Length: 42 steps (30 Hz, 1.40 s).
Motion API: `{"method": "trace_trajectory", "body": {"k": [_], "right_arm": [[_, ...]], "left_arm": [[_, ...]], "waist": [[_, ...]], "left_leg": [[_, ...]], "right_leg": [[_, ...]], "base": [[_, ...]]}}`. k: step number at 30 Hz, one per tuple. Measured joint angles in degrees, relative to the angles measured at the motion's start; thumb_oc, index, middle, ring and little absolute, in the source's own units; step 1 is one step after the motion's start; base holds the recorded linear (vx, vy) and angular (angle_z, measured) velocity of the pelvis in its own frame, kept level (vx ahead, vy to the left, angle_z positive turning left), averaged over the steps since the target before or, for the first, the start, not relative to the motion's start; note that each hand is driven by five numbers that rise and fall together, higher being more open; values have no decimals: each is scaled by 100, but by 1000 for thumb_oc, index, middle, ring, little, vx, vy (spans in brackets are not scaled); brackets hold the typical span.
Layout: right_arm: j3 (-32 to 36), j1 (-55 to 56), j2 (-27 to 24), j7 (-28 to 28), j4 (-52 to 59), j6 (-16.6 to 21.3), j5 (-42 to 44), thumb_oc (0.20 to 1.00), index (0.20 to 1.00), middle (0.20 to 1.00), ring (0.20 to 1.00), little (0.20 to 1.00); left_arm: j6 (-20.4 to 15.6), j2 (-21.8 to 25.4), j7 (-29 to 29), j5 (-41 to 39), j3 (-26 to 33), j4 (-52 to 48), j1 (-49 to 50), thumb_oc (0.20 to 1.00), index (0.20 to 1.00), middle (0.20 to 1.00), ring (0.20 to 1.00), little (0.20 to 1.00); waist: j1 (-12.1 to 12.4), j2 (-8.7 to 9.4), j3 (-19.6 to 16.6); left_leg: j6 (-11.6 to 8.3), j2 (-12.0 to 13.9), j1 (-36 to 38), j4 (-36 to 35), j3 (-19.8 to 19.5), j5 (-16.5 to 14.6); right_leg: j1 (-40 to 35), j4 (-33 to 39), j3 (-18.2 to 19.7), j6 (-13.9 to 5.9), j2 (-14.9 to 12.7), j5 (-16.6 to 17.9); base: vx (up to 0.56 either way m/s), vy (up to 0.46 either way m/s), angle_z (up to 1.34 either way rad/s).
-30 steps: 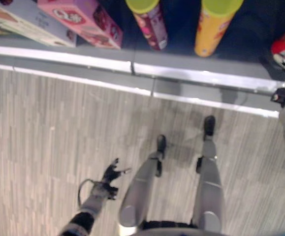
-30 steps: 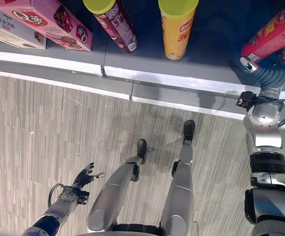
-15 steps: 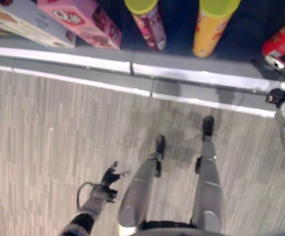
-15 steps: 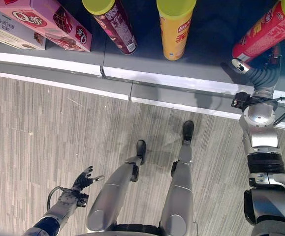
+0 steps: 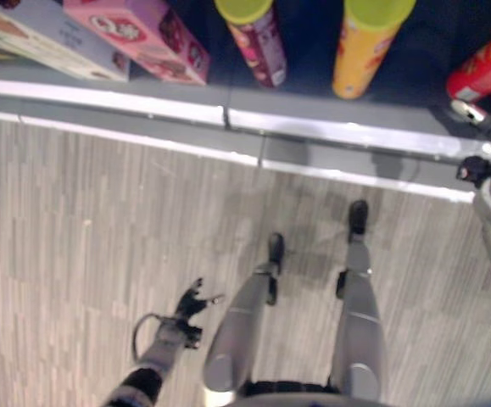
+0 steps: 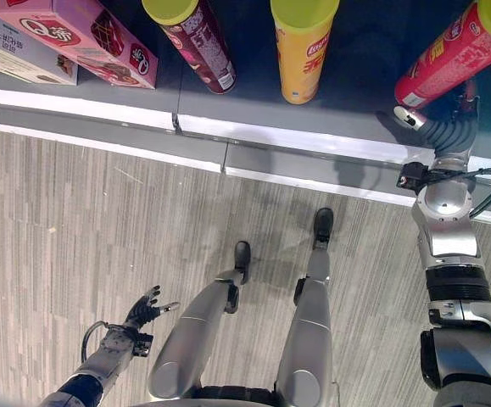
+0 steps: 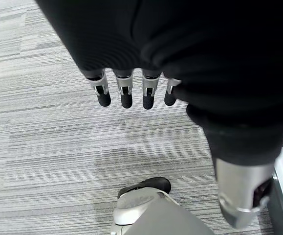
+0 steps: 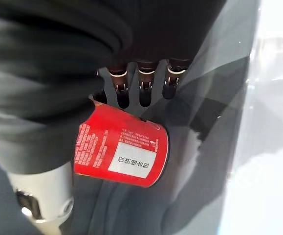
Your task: Put the goods on the table back onto the shelves and tidy them up.
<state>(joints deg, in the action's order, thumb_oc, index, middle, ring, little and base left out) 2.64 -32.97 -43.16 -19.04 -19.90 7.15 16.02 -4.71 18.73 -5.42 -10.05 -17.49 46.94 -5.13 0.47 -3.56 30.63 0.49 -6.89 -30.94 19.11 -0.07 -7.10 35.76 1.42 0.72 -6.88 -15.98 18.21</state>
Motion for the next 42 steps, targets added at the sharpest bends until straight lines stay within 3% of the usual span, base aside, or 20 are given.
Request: {"method": "trace_trajectory", "body": {"k": [30,42], "right_arm": [[11,161,0,-30,38,-25,-424,1000,1000,1000,1000,1000],[328,500,57,-357,1182,-12,-738,1000,1000,1000,1000,1000]], "left_arm": [[-13,3,3,-1,14,-199,2,1000,1000,1000,1000,1000],[10,-15,-15,2,234,-128,4,1000,1000,1000,1000,1000]], "waist": [[1,48,27],[-23,52,25]], "left_leg": [[0,5,7,4,8,0],[-2,17,250,-3,13,-2]], "right_leg": [[-9,3,0,1,3,-1],[-243,4,-4,7,14,-7]], "base": [[0,0,0],[0,0,0]]}}
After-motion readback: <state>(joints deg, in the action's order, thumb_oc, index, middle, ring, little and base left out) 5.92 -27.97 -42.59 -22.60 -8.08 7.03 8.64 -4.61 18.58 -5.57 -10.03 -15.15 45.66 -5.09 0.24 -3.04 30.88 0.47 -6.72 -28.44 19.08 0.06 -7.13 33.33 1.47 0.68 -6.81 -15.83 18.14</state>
